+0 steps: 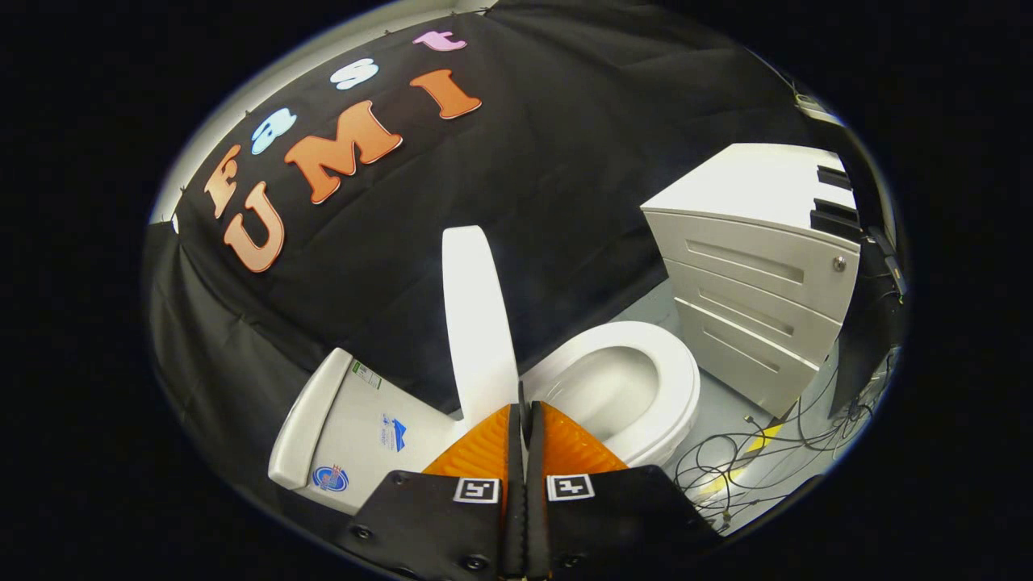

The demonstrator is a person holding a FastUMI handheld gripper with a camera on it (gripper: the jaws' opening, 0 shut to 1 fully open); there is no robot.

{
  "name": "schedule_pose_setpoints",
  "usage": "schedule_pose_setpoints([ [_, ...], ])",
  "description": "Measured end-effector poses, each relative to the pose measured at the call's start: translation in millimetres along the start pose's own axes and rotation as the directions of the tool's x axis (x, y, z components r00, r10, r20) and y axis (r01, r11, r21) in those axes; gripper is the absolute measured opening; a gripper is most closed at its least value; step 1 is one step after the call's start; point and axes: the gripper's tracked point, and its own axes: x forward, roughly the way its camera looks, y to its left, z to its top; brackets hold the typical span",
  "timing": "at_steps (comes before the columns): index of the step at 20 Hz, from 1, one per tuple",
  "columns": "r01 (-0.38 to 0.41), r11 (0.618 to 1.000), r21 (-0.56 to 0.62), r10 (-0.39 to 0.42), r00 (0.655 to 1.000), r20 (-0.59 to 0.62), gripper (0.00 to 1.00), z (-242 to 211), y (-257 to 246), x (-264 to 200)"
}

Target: Open the toilet lid.

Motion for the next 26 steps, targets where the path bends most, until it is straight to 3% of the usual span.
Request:
schedule_pose_setpoints([
  [13, -0.022, 0.989, -0.147, 0.025, 1.0, 0.013, 0.08, -12, 56, -16],
  [26, -0.048, 0.953, -0.3, 0.055, 0.998, 0.014, 0.08, -31, 114, -27],
])
